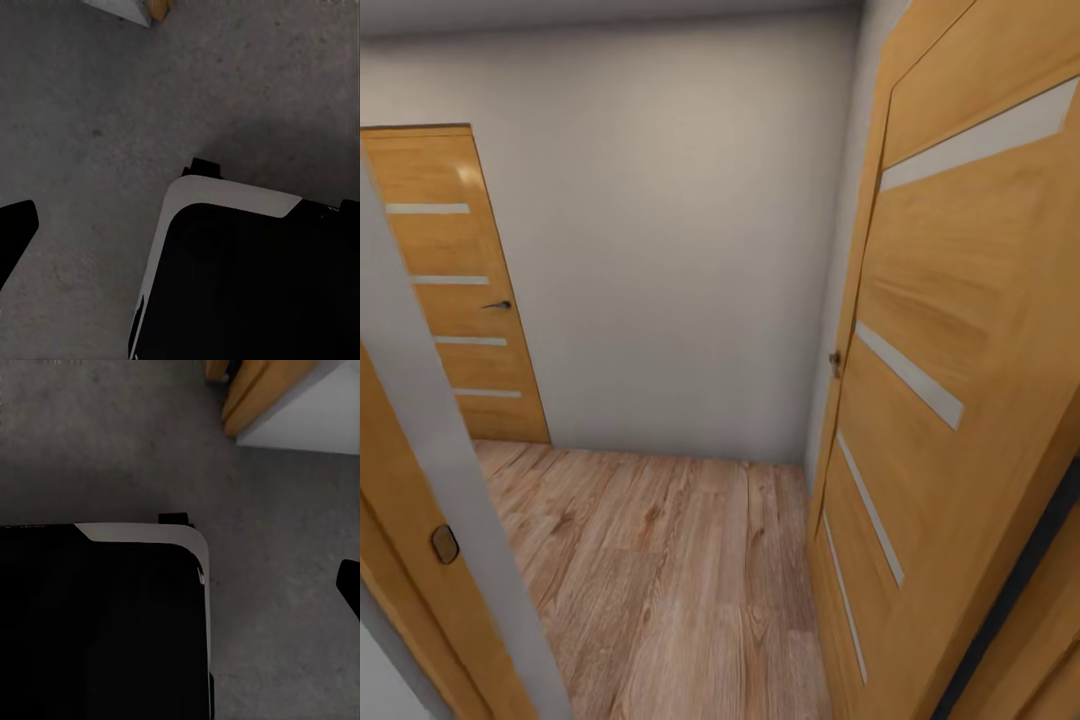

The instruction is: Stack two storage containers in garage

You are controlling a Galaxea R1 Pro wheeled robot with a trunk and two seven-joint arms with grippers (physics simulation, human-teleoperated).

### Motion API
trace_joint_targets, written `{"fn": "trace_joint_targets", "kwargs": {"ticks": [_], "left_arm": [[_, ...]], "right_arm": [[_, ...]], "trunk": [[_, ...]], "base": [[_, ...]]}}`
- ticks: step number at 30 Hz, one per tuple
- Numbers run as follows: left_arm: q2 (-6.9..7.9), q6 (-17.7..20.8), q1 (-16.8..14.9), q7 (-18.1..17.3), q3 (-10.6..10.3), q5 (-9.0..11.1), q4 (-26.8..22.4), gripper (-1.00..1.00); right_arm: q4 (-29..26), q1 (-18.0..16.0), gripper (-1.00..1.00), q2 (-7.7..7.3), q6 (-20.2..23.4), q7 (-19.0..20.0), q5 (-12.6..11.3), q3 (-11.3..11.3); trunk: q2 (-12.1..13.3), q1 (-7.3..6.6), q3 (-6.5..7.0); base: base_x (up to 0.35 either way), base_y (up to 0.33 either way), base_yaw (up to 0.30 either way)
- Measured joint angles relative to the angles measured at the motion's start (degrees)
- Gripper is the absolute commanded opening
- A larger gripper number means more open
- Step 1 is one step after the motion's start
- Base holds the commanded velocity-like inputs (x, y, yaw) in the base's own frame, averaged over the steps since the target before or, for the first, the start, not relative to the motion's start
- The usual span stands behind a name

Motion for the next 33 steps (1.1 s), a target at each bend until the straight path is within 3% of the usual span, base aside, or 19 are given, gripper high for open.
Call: {"fn": "trace_joint_targets", "kwargs": {"ticks": [28,33], "left_arm": [[0.04,0.0,0.0,0.0,-0.1,0.1,0.0,1.0],[0.04,0.0,0.0,0.0,-0.1,0.1,0.0,1.0]], "right_arm": [[0.0,0.0,1.0,0.02,0.0,0.0,0.1,0.0],[0.0,0.0,1.0,0.02,0.1,0.0,0.1,0.0]], "trunk": [[0.0,-0.01,0.0],[0.0,0.01,0.0]], "base": [[0.316,0.0,0.0],[0.12,0.0,0.0]]}}
